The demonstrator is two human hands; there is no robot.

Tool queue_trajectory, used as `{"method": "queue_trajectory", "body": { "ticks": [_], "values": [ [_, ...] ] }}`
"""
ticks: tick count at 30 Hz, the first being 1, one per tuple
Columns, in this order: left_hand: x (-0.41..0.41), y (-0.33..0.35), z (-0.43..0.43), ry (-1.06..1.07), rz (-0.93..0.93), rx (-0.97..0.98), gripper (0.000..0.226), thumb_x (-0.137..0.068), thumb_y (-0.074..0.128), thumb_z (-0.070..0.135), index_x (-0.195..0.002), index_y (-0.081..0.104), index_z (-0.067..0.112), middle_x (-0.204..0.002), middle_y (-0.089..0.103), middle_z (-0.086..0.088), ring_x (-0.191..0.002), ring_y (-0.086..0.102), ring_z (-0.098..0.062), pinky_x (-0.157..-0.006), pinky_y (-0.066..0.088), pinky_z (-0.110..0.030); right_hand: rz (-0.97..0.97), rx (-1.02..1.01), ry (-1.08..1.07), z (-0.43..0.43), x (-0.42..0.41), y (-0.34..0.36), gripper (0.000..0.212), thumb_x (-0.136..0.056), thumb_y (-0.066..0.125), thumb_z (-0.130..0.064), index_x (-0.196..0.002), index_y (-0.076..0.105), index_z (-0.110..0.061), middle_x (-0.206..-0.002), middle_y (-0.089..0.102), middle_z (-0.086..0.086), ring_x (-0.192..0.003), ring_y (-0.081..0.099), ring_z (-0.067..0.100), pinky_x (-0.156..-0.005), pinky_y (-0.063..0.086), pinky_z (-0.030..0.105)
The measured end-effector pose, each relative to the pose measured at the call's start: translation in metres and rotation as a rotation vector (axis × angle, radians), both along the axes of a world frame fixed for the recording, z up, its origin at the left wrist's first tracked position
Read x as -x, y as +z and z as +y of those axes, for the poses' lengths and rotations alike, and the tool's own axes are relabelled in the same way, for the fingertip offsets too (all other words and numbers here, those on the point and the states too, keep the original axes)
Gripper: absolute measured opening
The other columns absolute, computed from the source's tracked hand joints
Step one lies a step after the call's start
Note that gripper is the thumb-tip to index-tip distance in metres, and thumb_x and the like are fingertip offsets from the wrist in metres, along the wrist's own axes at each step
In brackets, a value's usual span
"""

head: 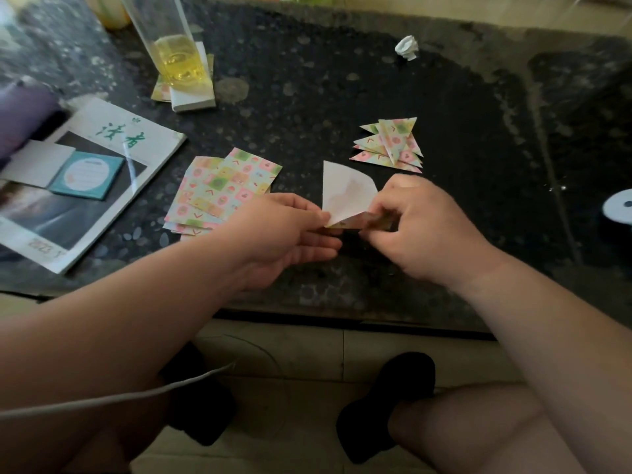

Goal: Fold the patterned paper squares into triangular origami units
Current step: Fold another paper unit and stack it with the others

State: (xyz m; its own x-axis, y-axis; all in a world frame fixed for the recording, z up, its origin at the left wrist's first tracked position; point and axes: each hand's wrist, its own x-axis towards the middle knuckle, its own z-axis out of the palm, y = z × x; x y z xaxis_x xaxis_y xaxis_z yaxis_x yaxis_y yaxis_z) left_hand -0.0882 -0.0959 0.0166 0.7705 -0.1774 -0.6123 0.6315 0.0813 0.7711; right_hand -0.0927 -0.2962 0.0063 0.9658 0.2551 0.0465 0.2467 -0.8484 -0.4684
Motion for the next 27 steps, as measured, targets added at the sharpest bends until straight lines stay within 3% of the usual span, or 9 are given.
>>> {"method": "queue_trajectory", "body": {
  "ticks": [2, 5, 9, 12, 15, 18, 21, 27],
  "values": [
    [0.001, 0.003, 0.005, 0.042, 0.029, 0.034, 0.018, -0.096, 0.062, -0.003, -0.087, 0.053, 0.009, -0.078, 0.069, -0.015, -0.065, 0.074, -0.025, -0.055, 0.059, -0.029, -0.138, -0.029, 0.061, -0.002, 0.004, 0.001, 0.003, -0.083, 0.078, -0.016, -0.083, 0.077, -0.018, -0.084, 0.056, -0.003, -0.087, 0.053, 0.022, -0.071, 0.05, 0.043],
    [0.003, 0.002, 0.009, 0.057, -0.02, 0.002, 0.026, -0.097, 0.058, -0.006, -0.083, 0.048, 0.013, -0.078, 0.066, -0.014, -0.062, 0.072, -0.024, -0.053, 0.058, -0.029, -0.288, -0.021, 0.127, 0.0, 0.011, -0.005, 0.011, -0.079, 0.072, -0.007, -0.085, 0.079, -0.012, -0.082, 0.057, 0.002, -0.082, 0.053, 0.026, -0.066, 0.046, 0.042],
    [0.004, 0.003, 0.018, -0.083, -0.24, -0.112, 0.025, -0.098, 0.052, -0.01, -0.085, 0.063, 0.008, -0.072, 0.069, -0.009, -0.067, 0.07, -0.019, -0.067, 0.061, -0.034, -0.401, -0.027, 0.141, 0.003, 0.015, -0.005, 0.01, -0.079, 0.071, 0.001, -0.084, 0.078, -0.004, -0.081, 0.058, 0.007, -0.079, 0.053, 0.029, -0.065, 0.044, 0.045],
    [0.005, 0.009, 0.029, -0.248, -0.392, -0.245, 0.032, -0.092, 0.056, -0.014, -0.094, 0.072, 0.013, -0.081, 0.077, -0.003, -0.077, 0.073, -0.016, -0.075, 0.06, -0.032, -0.462, -0.055, 0.14, 0.004, 0.015, 0.001, 0.008, -0.078, 0.075, 0.004, -0.084, 0.078, -0.001, -0.08, 0.059, 0.009, -0.079, 0.053, 0.028, -0.064, 0.043, 0.045],
    [0.006, 0.013, 0.036, -0.329, -0.547, -0.355, 0.032, -0.085, 0.075, -0.003, -0.096, 0.074, 0.027, -0.09, 0.078, 0.004, -0.089, 0.075, -0.014, -0.086, 0.059, -0.036, -0.474, -0.067, 0.156, 0.006, 0.015, 0.006, 0.007, -0.079, 0.078, 0.003, -0.085, 0.078, -0.001, -0.081, 0.06, 0.01, -0.081, 0.053, 0.027, -0.064, 0.042, 0.045],
    [0.009, 0.011, 0.039, -0.274, -0.656, -0.393, 0.032, -0.08, 0.084, 0.007, -0.094, 0.075, 0.035, -0.088, 0.077, 0.008, -0.088, 0.074, -0.014, -0.089, 0.06, -0.041, -0.478, -0.097, 0.173, 0.01, 0.017, 0.009, 0.003, -0.084, 0.078, -0.003, -0.086, 0.078, -0.002, -0.083, 0.062, 0.01, -0.081, 0.054, 0.026, -0.064, 0.043, 0.044],
    [0.01, 0.012, 0.04, -0.227, -0.723, -0.371, 0.03, -0.079, 0.084, 0.014, -0.094, 0.077, 0.039, -0.089, 0.078, 0.008, -0.088, 0.075, -0.015, -0.09, 0.059, -0.045, -0.507, -0.154, 0.178, 0.011, 0.018, 0.013, 0.007, -0.089, 0.075, -0.009, -0.091, 0.076, -0.002, -0.086, 0.065, 0.01, -0.082, 0.056, 0.027, -0.07, 0.046, 0.043],
    [0.014, 0.023, 0.036, -0.219, -0.779, -0.352, 0.025, -0.082, 0.081, 0.01, -0.089, 0.077, 0.034, -0.081, 0.077, 0.008, -0.078, 0.075, -0.011, -0.081, 0.061, -0.035, -0.512, -0.225, 0.207, 0.017, 0.021, 0.024, 0.016, -0.092, 0.078, -0.016, -0.104, 0.08, -0.006, -0.085, 0.06, 0.009, -0.083, 0.052, 0.023, -0.068, 0.041, 0.036]
  ]
}}
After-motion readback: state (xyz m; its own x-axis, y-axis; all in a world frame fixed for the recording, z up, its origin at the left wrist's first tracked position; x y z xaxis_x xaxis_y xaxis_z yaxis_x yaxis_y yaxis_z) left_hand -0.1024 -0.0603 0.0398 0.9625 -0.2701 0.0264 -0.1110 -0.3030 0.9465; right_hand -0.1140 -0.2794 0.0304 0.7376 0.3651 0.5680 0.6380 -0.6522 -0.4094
